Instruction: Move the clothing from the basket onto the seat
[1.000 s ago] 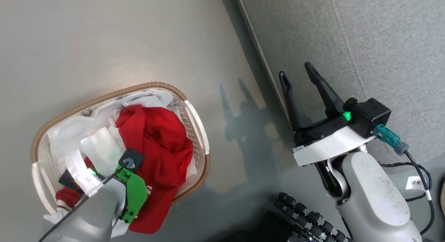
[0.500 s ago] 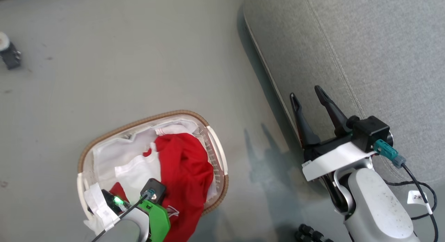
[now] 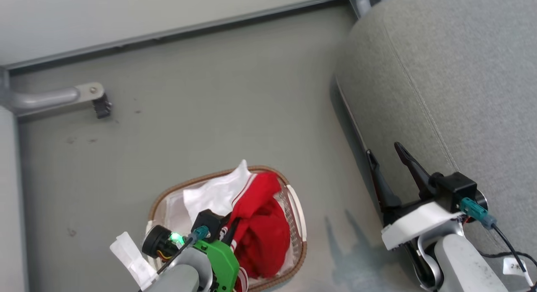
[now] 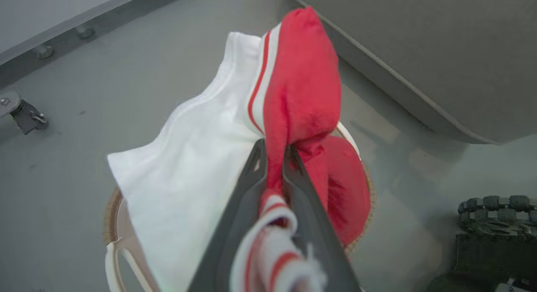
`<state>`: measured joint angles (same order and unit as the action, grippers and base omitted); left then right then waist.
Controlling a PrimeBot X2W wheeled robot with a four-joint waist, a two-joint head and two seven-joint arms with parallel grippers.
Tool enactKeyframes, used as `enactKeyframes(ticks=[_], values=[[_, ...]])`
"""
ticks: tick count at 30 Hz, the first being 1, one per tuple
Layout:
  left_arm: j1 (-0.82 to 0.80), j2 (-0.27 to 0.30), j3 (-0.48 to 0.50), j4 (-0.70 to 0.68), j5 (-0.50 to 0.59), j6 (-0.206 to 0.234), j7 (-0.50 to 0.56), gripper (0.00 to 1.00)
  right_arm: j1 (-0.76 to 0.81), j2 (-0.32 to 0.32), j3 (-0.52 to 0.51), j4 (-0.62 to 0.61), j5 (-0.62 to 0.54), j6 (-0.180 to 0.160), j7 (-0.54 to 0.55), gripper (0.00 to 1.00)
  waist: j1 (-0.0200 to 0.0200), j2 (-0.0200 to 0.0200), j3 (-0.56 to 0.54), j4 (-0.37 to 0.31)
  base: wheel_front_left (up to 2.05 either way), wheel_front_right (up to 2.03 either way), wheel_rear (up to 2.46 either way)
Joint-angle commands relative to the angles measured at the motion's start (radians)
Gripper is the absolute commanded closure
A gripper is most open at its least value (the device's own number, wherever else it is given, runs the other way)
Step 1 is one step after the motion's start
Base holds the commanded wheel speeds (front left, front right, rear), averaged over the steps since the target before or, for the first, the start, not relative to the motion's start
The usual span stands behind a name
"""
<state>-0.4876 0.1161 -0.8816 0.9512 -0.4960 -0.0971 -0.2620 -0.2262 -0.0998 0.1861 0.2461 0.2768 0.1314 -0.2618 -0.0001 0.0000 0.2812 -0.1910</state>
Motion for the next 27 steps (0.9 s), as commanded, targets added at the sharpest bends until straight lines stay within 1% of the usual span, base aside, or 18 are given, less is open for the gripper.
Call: enactKeyframes(ticks=[1, 7, 10, 15, 22, 25, 27], values=[[0.018, 0.007, 0.027, -0.037, 0.013, 0.005, -0.004, 1.00, 0.025, -0.008, -0.011, 0.003, 0.008, -0.001, -0.005, 0.00, 0.0001, 0.0000, -0.093, 0.089, 0.00, 0.00, 0.00], [0.066, 0.002, 0.145, -0.179, 0.055, 0.004, -0.004, 1.00, 0.060, -0.020, -0.012, 0.006, 0.011, -0.001, -0.005, 0.00, 0.0001, 0.0000, -0.139, 0.131, 0.00, 0.00, 0.00], [0.090, -0.004, 0.208, -0.246, 0.077, -0.001, -0.004, 1.00, 0.065, -0.020, -0.003, 0.007, 0.011, -0.001, -0.004, 0.00, 0.0001, 0.0000, -0.156, 0.139, 0.00, 0.00, 0.00], [0.113, -0.032, 0.326, -0.354, 0.090, -0.016, -0.004, 1.00, 0.082, -0.019, 0.012, 0.013, 0.020, -0.001, -0.004, 0.00, 0.0001, 0.0000, -0.185, 0.147, 0.00, 0.00, 0.00], [0.103, -0.058, 0.394, -0.483, 0.110, -0.030, -0.004, 1.00, 0.109, -0.018, 0.023, 0.029, 0.033, -0.001, -0.004, 0.00, 0.0001, 0.0000, -0.228, 0.144, 0.00, 0.00, 0.00], [0.114, -0.060, 0.428, -0.538, 0.084, -0.031, -0.004, 1.00, 0.121, -0.017, 0.040, 0.033, 0.038, -0.001, -0.004, 0.00, 0.0001, 0.0000, -0.245, 0.144, 0.00, 0.00, 0.00], [0.110, -0.064, 0.428, -0.564, 0.087, -0.033, -0.004, 1.00, 0.125, -0.013, 0.051, 0.028, 0.050, -0.001, -0.004, 0.00, 0.0001, 0.0000, -0.250, 0.145, 0.00, 0.00, 0.00]])
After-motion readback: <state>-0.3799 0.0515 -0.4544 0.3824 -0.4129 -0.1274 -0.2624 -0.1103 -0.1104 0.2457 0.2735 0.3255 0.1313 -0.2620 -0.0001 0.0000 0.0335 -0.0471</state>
